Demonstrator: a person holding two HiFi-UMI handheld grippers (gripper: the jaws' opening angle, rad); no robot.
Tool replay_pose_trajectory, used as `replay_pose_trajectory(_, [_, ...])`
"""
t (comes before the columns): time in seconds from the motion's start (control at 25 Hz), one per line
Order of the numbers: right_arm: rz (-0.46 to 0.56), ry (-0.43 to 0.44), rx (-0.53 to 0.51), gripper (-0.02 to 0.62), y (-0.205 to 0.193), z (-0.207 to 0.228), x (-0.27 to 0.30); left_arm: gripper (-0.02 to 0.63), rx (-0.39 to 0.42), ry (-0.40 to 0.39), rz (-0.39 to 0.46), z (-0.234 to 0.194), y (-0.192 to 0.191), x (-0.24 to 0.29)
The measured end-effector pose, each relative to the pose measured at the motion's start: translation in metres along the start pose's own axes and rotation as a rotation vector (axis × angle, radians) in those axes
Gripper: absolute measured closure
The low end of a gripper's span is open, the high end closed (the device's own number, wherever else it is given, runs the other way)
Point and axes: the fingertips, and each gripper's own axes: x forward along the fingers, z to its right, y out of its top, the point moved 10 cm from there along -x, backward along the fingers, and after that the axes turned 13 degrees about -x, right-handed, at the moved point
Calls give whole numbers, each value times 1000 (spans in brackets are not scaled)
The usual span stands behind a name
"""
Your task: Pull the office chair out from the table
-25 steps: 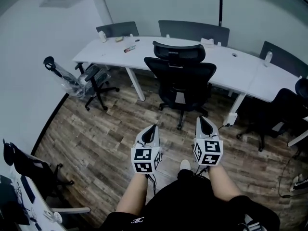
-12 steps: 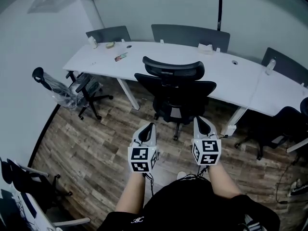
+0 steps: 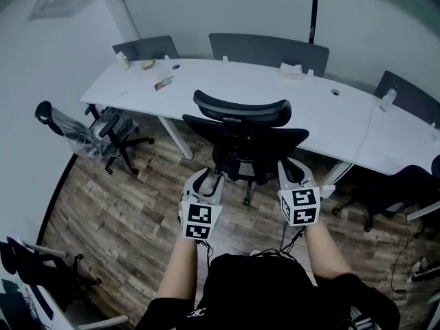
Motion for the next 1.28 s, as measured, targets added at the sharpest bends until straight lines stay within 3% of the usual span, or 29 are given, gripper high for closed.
replay_pose_trajectory(0.2, [-53,36,-170,479,2,26,33,413,202,0,-59,-40,3,35])
replay_pose_trajectory(0.28, [-79,42,-252,419,3,33,47,407,280,1,-80,-61,6,51])
replay_pose_trajectory(0.56, [-233,-26,-545,309,-6,49,94,373,591,4,-153,-114,3,115])
replay_pose_trajectory(0.84, [-381,-87,-767,255,-17,51,135,360,762,-35,-178,-156,12,182])
replay_pose_trajectory(0.96, [-427,-98,-778,255,-24,52,147,354,816,-41,-197,-168,10,201])
replay_pose_trajectory(1.16, [-468,-111,-710,255,-29,58,159,351,849,-54,-228,-180,4,222])
replay_pose_trajectory(1.28, [-512,-135,-737,271,-32,59,167,344,878,-52,-234,-184,1,230])
